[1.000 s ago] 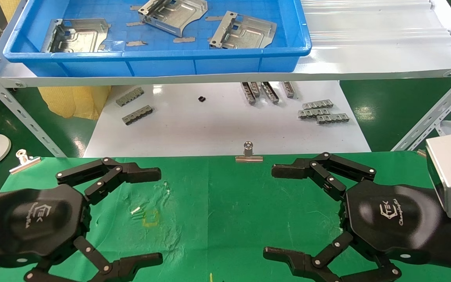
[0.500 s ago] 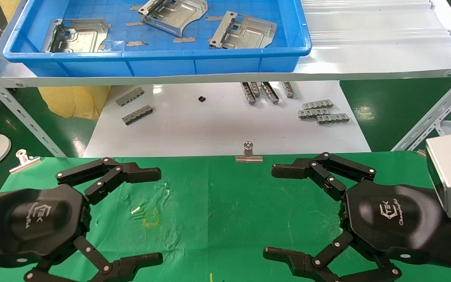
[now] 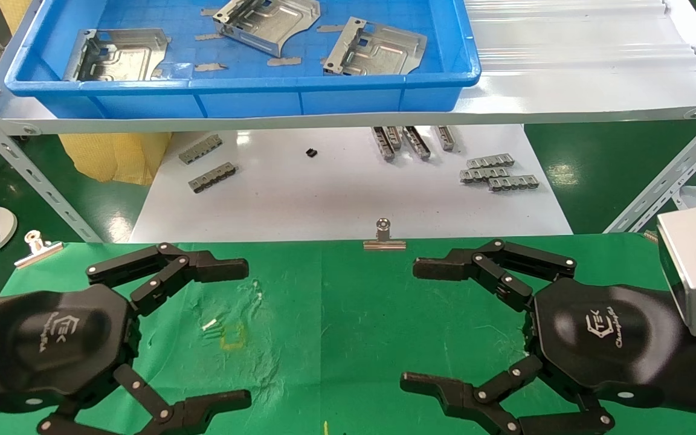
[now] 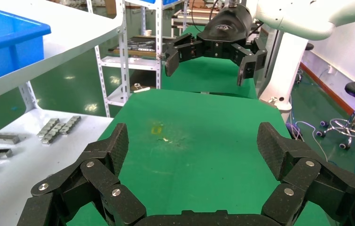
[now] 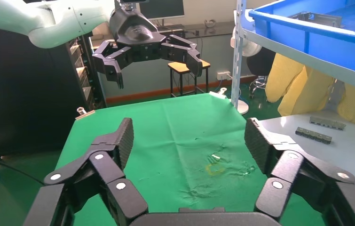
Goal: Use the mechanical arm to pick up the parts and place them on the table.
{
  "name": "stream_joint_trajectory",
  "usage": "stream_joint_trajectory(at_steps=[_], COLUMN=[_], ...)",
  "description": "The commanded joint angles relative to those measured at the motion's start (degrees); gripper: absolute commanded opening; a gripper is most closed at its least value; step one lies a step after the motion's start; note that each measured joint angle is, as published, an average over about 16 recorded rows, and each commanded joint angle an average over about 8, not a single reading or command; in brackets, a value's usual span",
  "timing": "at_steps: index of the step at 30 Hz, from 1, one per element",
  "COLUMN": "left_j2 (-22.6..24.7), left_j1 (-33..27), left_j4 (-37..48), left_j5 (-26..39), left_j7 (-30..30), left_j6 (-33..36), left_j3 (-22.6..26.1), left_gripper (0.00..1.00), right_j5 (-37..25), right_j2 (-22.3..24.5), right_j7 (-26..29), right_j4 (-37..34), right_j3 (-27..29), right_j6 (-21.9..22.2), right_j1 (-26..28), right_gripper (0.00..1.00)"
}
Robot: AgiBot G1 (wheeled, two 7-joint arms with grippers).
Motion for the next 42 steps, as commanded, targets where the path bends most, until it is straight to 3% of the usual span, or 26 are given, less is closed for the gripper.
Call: stream_joint_trajectory(at_steps=[1,31,36,42], left_j2=[0.0,0.1,1.7,8.8], left_j1=[0.0,-0.7,-6.3,-21.5], left_j4=[0.0,0.0,2.0,11.2], left_j5=[0.0,0.3,3.1,12.0], left_j7=[0.0,0.0,-0.7,-2.8], left_j6=[0.0,-0.2,-2.0,-5.8], left_j3=[0.0,-0.1,0.6,4.3], left_gripper=[1.00,1.00,1.00,1.00], right_j5=[0.0,0.0,0.0,0.0], right_j2=[0.0,0.0,0.0,0.0], right_j7=[0.0,0.0,0.0,0.0], right_j4=[0.0,0.0,0.0,0.0], right_j3=[0.0,0.0,0.0,0.0], right_j6=[0.0,0.0,0.0,0.0], right_j1=[0.0,0.0,0.0,0.0], right_gripper=[0.00,0.00,0.00,0.00])
